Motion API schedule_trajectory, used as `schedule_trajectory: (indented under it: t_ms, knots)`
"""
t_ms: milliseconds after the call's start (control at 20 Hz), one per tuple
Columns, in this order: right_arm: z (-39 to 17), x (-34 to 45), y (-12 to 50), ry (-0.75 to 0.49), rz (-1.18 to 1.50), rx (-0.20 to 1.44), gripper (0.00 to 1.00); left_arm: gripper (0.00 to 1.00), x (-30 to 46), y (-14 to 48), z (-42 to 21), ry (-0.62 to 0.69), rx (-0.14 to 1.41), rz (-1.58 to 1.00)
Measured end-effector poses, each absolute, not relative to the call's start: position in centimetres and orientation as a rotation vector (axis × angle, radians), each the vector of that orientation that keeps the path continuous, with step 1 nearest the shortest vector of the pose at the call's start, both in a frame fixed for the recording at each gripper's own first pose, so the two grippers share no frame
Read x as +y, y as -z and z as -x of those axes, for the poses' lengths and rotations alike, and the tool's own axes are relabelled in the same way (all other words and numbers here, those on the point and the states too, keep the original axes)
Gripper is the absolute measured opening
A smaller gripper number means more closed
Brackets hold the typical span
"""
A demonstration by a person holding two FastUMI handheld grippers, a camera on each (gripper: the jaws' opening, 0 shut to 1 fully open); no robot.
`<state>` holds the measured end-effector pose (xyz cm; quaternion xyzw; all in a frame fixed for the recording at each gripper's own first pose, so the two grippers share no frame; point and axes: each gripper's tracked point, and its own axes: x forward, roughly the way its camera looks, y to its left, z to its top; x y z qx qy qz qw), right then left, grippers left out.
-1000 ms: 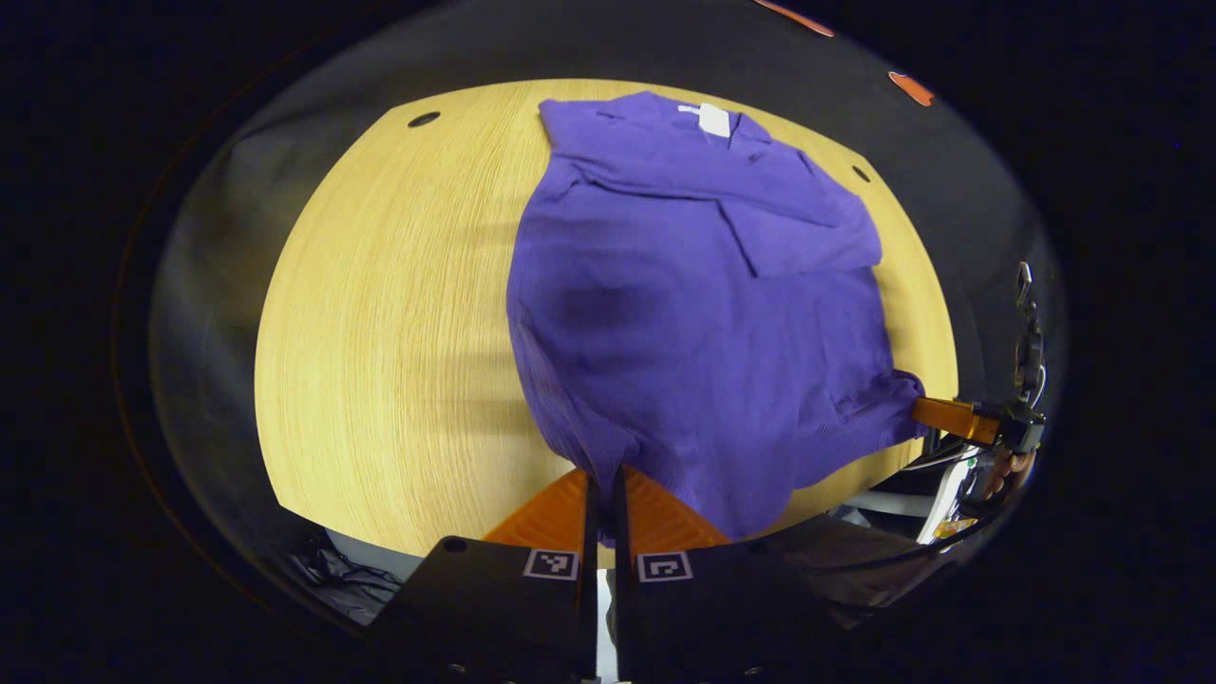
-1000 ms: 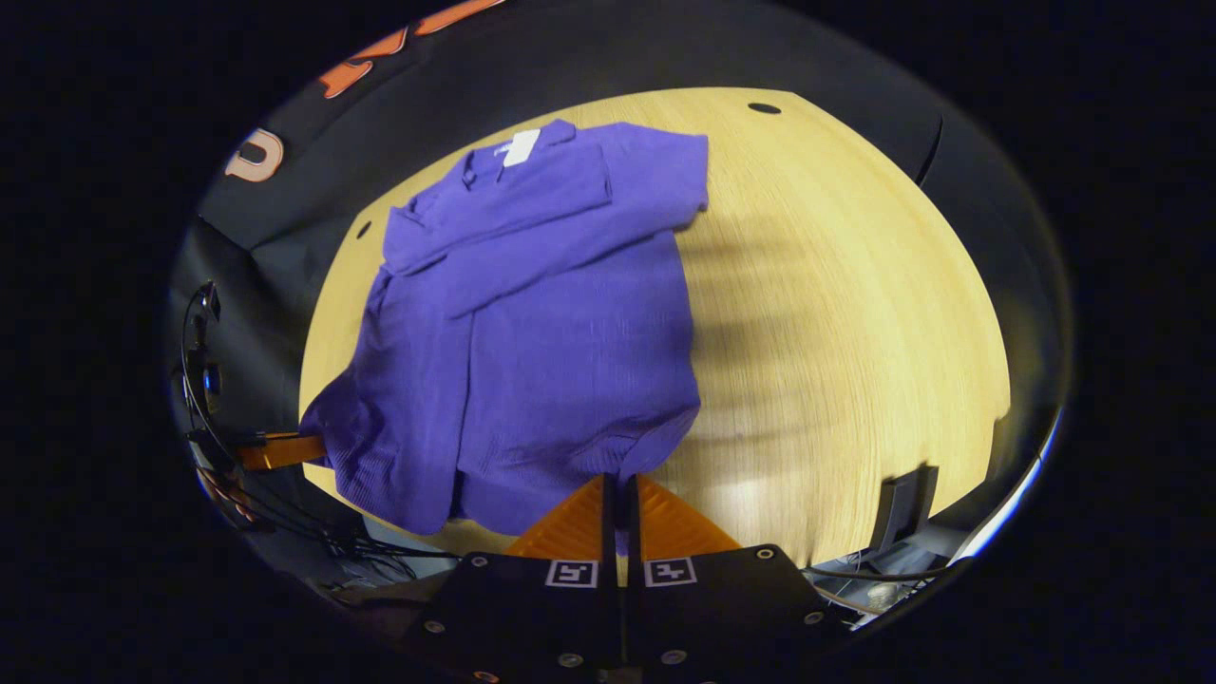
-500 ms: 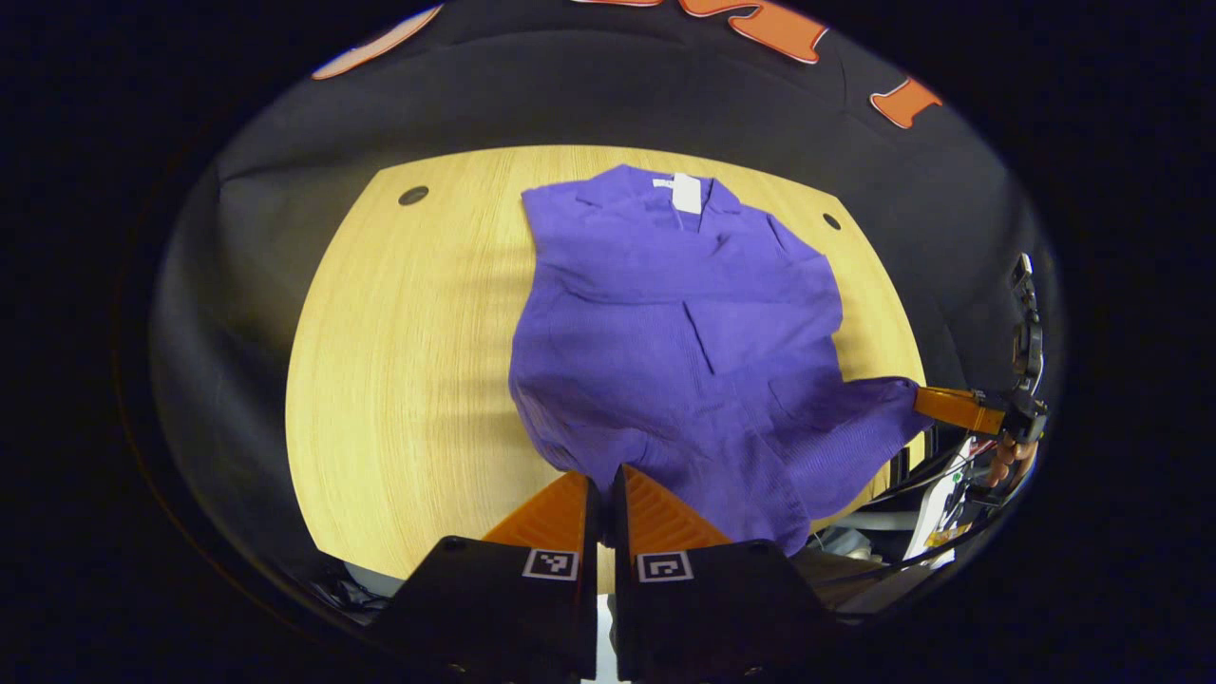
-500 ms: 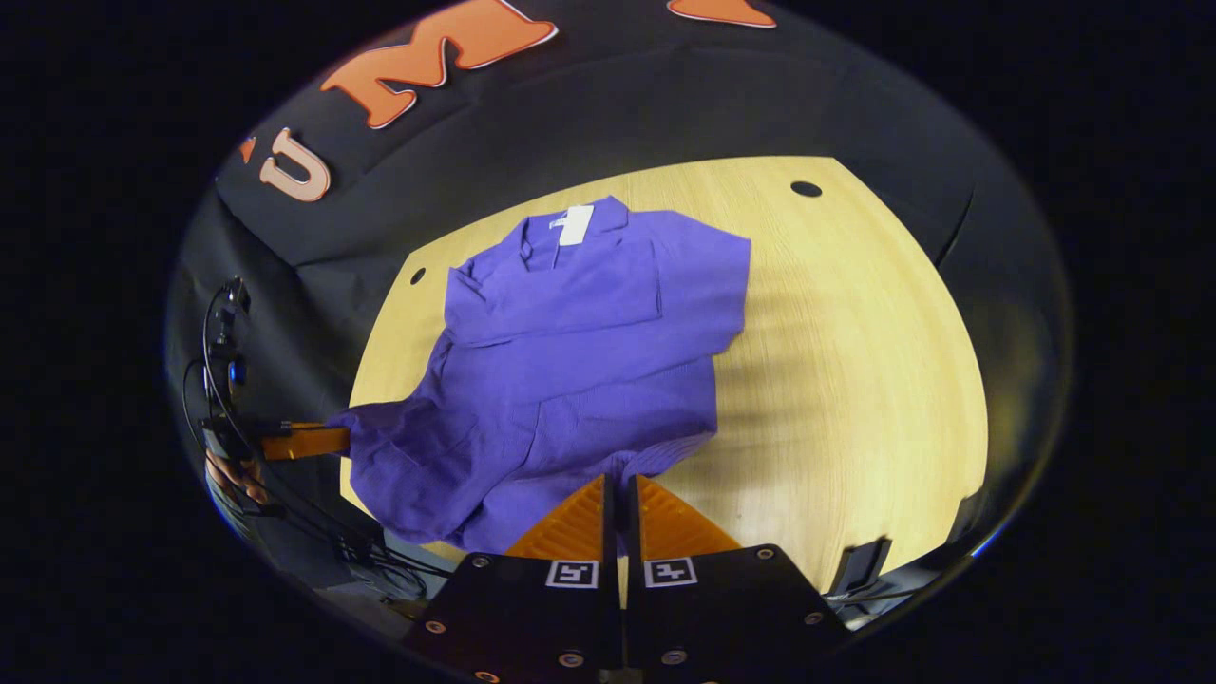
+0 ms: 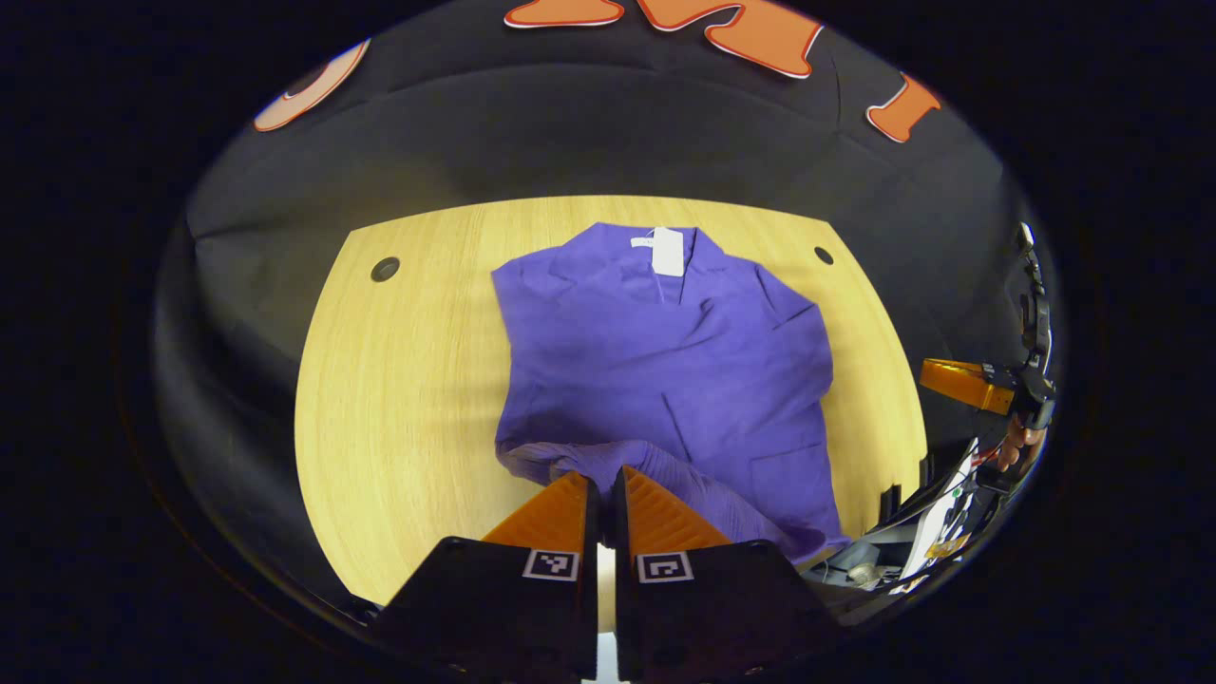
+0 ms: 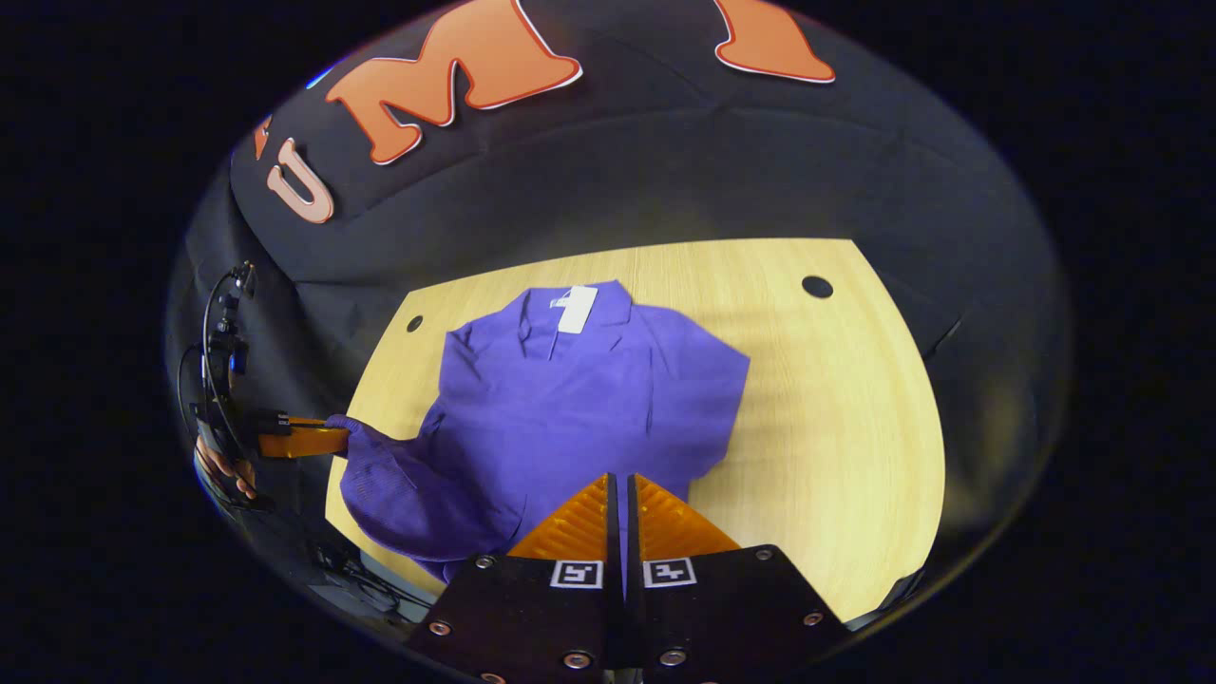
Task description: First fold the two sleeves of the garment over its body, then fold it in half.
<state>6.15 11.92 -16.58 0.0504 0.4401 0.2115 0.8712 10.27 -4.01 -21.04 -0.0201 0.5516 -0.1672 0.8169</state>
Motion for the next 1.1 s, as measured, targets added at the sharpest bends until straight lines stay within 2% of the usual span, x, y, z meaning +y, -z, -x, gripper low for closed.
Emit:
schedule_trajectory:
  t_ms: [200, 300, 500, 600, 650, 700, 750, 800, 850, 900, 950, 1050, 1100]
  knots:
    - [-5.0, 11.0, 18.8, -0.448, -0.020, 0.961, 0.01, 0.08, -4.9, 20.9, -11.4, 0.367, 1.170, 0.021]
    - [-1.9, 11.1, 22.0, -0.464, -0.046, 1.059, 0.01, 0.08, -4.8, 20.9, -11.1, 0.360, 1.173, 0.027]
    - [4.7, 10.6, 26.7, -0.433, -0.153, 1.234, 0.08, 0.08, -4.4, 21.3, -10.5, 0.351, 1.177, 0.031]
    - [6.7, 10.7, 27.8, -0.421, -0.212, 1.265, 0.16, 0.08, -4.1, 21.3, -9.9, 0.348, 1.177, 0.024]
    - [7.5, 10.7, 28.4, -0.417, -0.225, 1.273, 0.14, 0.08, -4.0, 21.5, -9.6, 0.347, 1.179, 0.022]
    - [8.4, 10.6, 29.0, -0.410, -0.229, 1.284, 0.31, 0.08, -4.1, 21.7, -9.3, 0.346, 1.180, 0.023]
    - [9.7, 10.7, 29.7, -0.410, -0.228, 1.297, 0.29, 0.08, -3.9, 21.7, -9.1, 0.345, 1.181, 0.022]
    - [10.6, 10.7, 30.4, -0.405, -0.230, 1.308, 0.45, 0.08, -3.9, 21.9, -8.8, 0.343, 1.184, 0.020]
    - [11.6, 11.0, 31.0, -0.407, -0.239, 1.323, 0.39, 0.08, -3.7, 22.1, -8.6, 0.342, 1.186, 0.018]
    - [12.3, 11.2, 31.5, -0.407, -0.248, 1.335, 0.41, 0.08, -3.6, 22.2, -8.4, 0.339, 1.189, 0.018]
    - [13.0, 11.5, 32.1, -0.403, -0.257, 1.347, 0.61, 0.08, -3.5, 22.3, -8.2, 0.337, 1.189, 0.015]
    - [14.4, 11.7, 33.9, -0.380, -0.252, 1.375, 0.70, 0.08, -3.3, 22.4, -7.9, 0.326, 1.195, 0.016]
    - [14.9, 11.6, 34.6, -0.365, -0.240, 1.385, 0.65, 0.08, -3.3, 22.5, -7.9, 0.324, 1.196, 0.017]
